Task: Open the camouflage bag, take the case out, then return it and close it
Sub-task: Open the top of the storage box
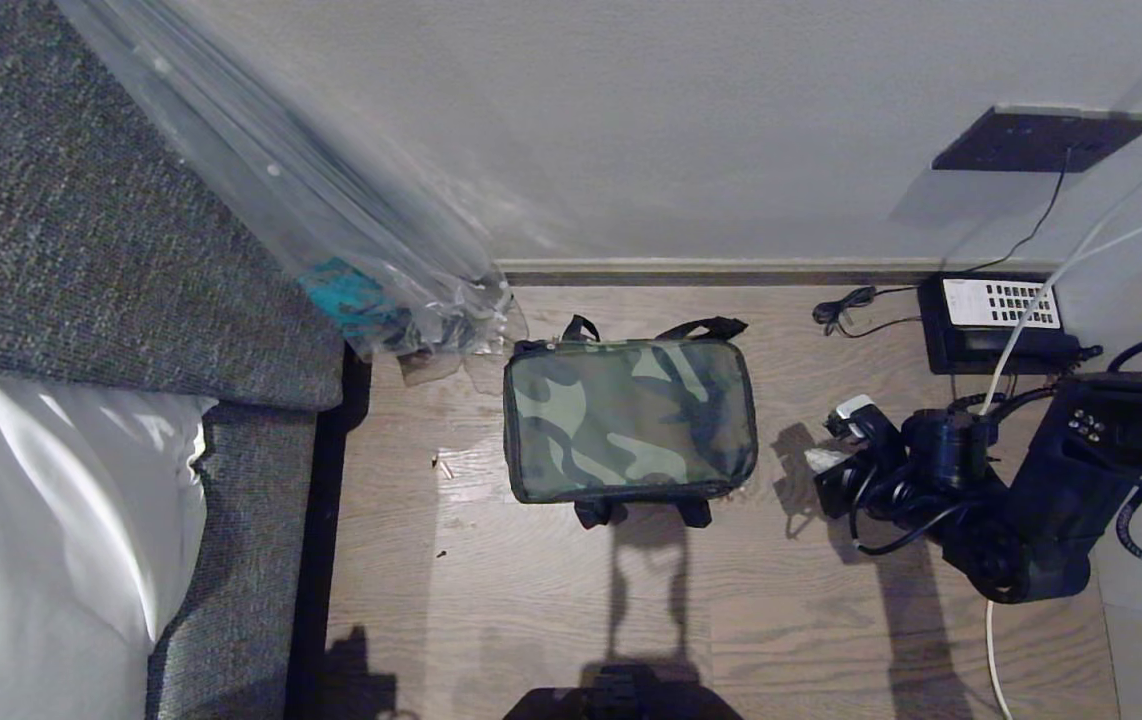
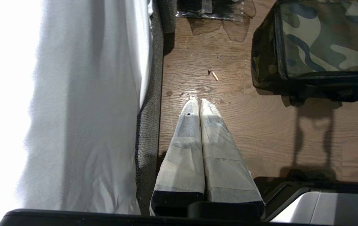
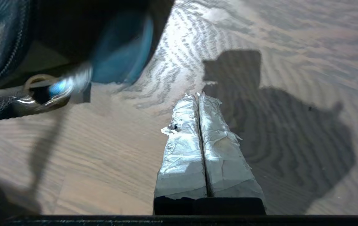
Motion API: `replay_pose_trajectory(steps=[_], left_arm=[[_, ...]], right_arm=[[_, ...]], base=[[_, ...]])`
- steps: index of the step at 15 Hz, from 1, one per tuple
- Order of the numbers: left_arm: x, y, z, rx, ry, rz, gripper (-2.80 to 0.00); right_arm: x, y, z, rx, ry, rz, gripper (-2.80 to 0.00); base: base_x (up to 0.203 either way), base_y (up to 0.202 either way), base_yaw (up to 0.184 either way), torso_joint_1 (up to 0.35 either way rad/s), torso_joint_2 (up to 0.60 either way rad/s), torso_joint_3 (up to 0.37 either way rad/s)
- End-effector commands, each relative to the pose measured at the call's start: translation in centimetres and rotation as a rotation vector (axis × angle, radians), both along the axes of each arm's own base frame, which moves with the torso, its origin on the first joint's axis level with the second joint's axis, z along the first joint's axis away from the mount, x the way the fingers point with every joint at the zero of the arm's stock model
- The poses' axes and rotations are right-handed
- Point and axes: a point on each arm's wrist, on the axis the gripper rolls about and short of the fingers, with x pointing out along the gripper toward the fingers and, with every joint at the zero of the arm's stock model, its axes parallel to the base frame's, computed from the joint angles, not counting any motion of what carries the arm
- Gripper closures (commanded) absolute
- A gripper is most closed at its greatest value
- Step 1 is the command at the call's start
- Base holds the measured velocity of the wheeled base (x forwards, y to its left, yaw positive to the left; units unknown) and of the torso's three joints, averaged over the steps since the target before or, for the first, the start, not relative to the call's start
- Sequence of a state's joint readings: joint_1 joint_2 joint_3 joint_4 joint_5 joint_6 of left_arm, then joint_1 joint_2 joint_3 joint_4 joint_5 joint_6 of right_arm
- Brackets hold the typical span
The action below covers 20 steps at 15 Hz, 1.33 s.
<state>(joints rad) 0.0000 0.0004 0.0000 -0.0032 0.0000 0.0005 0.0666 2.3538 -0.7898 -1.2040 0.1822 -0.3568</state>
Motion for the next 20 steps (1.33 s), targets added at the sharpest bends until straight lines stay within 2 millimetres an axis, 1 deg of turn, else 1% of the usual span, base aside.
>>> replay_pose_trajectory(steps=[1, 3, 7, 9, 11, 15, 17, 20], left_arm=[[0.0, 0.0, 0.0, 0.001, 0.000, 0.000, 0.00], [0.0, 0.0, 0.0, 0.001, 0.000, 0.000, 0.00], [0.0, 0.0, 0.0, 0.001, 0.000, 0.001, 0.00], [0.0, 0.0, 0.0, 0.000, 0.000, 0.000, 0.00], [0.0, 0.0, 0.0, 0.001, 0.000, 0.001, 0.00], [0.0, 0.0, 0.0, 0.000, 0.000, 0.000, 0.00], [0.0, 0.0, 0.0, 0.000, 0.000, 0.000, 0.00], [0.0, 0.0, 0.0, 0.000, 0.000, 0.001, 0.00]], right_arm=[[0.0, -0.3, 0.1, 0.001, -0.005, -0.003, 0.00], [-0.2, -0.2, -0.1, 0.005, 0.027, -0.003, 0.00], [-0.9, 2.7, -0.6, 0.011, 0.073, 0.088, 0.00], [-1.3, 4.1, -0.7, 0.036, 0.083, 0.198, 0.00], [-1.6, 5.0, -1.2, 0.063, 0.078, 0.289, 0.00], [-2.1, 5.5, -2.4, 0.128, 0.072, 0.540, 0.00], [-2.2, 5.1, -3.2, 0.089, 0.058, 0.569, 0.00], [-2.1, 4.1, -3.6, 0.086, 0.071, 0.557, 0.00]], base=[[0.000, 0.000, 0.000, 0.000, 0.00, 0.000], [0.000, 0.000, 0.000, 0.000, 0.00, 0.000], [0.000, 0.000, 0.000, 0.000, 0.00, 0.000], [0.000, 0.000, 0.000, 0.000, 0.00, 0.000], [0.000, 0.000, 0.000, 0.000, 0.00, 0.000], [0.000, 0.000, 0.000, 0.000, 0.00, 0.000], [0.000, 0.000, 0.000, 0.000, 0.00, 0.000], [0.000, 0.000, 0.000, 0.000, 0.00, 0.000]])
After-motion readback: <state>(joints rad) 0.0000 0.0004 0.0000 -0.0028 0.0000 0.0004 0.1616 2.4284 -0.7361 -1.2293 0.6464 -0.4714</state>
